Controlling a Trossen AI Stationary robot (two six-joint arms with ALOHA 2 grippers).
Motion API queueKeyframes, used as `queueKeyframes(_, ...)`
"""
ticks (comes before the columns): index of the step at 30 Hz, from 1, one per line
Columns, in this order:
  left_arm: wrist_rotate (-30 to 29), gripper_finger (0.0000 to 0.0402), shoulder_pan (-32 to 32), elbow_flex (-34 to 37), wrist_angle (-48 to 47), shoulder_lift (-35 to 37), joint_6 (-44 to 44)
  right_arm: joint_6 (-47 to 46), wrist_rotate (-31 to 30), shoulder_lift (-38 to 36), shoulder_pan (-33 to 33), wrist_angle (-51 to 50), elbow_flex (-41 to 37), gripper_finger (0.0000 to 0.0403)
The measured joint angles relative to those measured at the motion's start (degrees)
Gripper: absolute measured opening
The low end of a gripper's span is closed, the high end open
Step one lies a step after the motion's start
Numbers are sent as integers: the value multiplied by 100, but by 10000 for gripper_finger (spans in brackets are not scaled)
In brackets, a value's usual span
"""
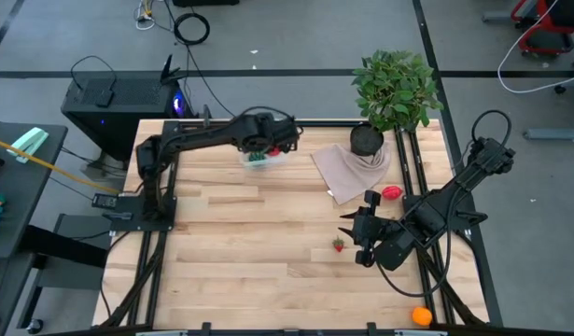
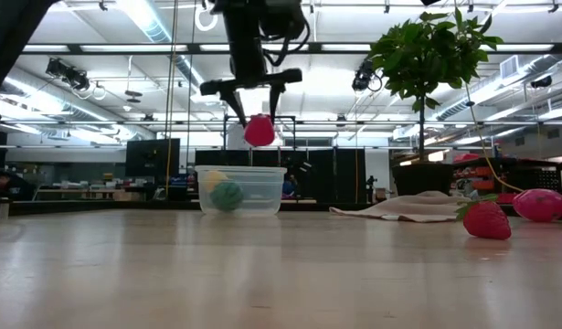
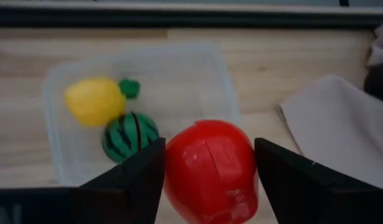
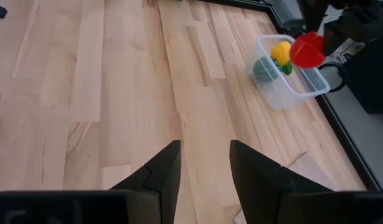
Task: Pick and placing Produce into tupperware
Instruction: Put the red apple into the container, then put the red strawberry into the container
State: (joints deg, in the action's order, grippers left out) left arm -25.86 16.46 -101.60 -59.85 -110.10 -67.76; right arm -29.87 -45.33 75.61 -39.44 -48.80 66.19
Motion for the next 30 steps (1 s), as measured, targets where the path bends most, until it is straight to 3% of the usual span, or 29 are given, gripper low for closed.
queueKeyframes(5, -386, 241, 225, 0, 128, 0, 404, -4, -1, 0, 0, 0, 0, 144)
queueKeyframes(9, -1372, 227, 117, 0, 335, 0, 822, -4, -1, -1, 4, 0, 0, 144)
queueKeyframes(17, -1781, 199, 3, 0, 742, -11, 1009, -9, -1, 0, 7, -1, 0, 144)
queueKeyframes(22, -1606, 192, 3, 0, 763, -13, 1044, -15, -1, 0, 7, -2, 0, 144)
queueKeyframes(30, -402, 196, -66, 0, 758, -15, 1446, -59, -1, -1, 7, -7, 0, 144)
